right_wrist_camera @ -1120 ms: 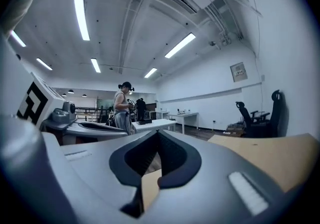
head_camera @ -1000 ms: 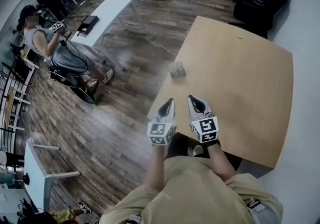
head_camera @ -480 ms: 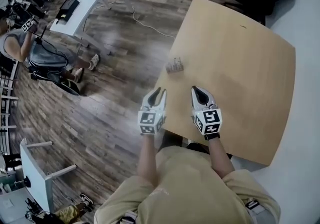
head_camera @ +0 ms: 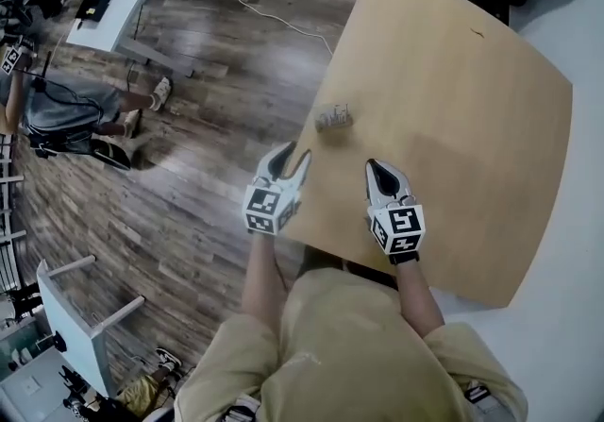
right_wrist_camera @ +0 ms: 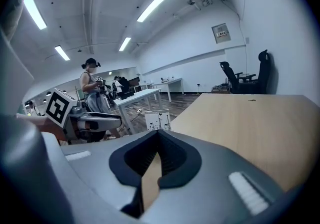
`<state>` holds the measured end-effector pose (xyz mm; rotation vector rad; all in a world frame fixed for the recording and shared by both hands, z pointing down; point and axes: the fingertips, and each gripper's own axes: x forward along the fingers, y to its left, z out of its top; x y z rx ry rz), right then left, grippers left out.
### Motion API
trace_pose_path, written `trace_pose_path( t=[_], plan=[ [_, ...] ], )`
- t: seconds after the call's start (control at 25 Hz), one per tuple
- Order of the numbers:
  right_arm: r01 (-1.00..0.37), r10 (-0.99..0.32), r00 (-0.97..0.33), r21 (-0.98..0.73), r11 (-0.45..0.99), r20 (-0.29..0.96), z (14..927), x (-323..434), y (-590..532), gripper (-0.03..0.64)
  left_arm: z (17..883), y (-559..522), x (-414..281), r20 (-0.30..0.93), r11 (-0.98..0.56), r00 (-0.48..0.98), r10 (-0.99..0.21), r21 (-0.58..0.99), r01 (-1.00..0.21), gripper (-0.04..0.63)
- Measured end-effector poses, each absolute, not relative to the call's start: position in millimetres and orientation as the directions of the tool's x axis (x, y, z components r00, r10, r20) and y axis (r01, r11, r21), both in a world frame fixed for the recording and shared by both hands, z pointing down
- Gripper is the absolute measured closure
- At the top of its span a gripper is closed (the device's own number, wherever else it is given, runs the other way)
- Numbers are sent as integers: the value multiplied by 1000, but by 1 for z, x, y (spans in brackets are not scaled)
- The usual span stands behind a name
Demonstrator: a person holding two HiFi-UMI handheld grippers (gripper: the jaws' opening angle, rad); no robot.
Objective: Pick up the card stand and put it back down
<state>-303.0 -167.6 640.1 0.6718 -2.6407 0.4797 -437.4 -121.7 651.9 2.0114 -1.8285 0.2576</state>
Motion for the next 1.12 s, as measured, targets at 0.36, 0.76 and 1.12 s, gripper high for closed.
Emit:
trace_pose_path(
  t=[0.36,0.76,1.12],
  plan=[
    [-569,-397,-773,-262,780,495,674,-314,-196,614,722,-179,-438,568,-429,418,-709,123,-895,214],
    [-617,-428,-736,-259,743,525,716,-330,-226,614,770,-236,-425,565,-614,534,-629,60,-787,237],
    [-633,-448,-730,-264,728,515,717,-327,-245,614,781,-246,-392,577,-724,603,-550,30,-689,517]
  ],
)
